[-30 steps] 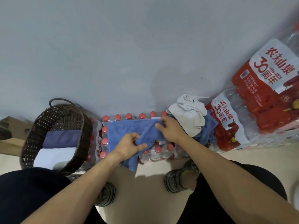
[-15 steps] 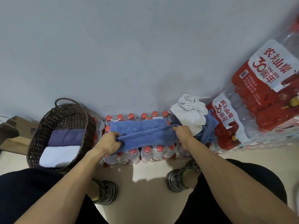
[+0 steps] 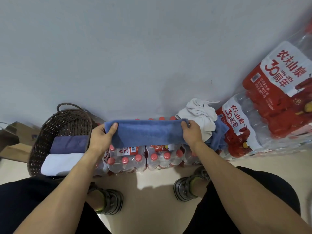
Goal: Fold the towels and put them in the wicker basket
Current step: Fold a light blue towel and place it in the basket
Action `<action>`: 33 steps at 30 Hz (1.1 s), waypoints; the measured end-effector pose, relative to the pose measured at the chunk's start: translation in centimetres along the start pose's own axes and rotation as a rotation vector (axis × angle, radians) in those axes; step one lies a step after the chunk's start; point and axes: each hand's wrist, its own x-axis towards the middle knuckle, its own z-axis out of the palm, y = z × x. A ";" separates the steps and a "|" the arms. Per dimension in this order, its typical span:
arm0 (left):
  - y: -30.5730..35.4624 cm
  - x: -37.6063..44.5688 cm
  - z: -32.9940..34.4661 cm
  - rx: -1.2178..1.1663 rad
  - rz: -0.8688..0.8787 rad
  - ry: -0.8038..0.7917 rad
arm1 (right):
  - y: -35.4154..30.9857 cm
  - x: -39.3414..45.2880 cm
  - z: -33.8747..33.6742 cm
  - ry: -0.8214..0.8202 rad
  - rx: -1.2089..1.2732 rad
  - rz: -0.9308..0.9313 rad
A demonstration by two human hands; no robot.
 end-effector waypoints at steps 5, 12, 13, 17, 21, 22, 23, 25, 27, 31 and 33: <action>3.3 1.0 -0.8 0.050 0.209 0.149 | -3.9 0.2 -1.2 0.111 0.079 -0.184; 6.8 1.3 -1.8 0.041 0.335 0.224 | -7.4 -1.1 -3.2 0.182 0.232 -0.305; 7.0 1.3 -1.8 0.027 0.342 0.231 | -7.6 -1.2 -3.3 0.180 0.241 -0.320; 7.0 1.2 -1.9 -0.009 0.381 0.237 | -7.8 -1.2 -3.6 0.188 0.192 -0.357; 7.2 1.5 -2.3 -0.039 0.387 0.181 | -7.5 -0.6 -3.5 0.225 0.206 -0.335; 7.3 1.6 -2.5 -0.037 0.392 0.153 | -7.5 -0.4 -3.5 0.235 0.221 -0.321; 7.4 1.7 -2.7 -0.027 0.398 0.127 | -7.4 -0.3 -3.4 0.244 0.236 -0.308; 7.6 2.1 -3.2 -0.003 0.407 0.105 | -7.4 -0.2 -3.5 0.237 0.282 -0.287; 7.9 2.2 -3.8 -0.004 0.411 0.095 | -7.4 -0.1 -3.8 0.210 0.356 -0.241; 7.4 1.7 -4.6 -0.100 0.427 -0.086 | -7.4 -0.5 -3.6 0.202 0.710 0.069; 6.4 1.4 -4.7 -0.071 0.364 -0.201 | -6.4 -1.1 -3.0 0.207 0.709 0.225</action>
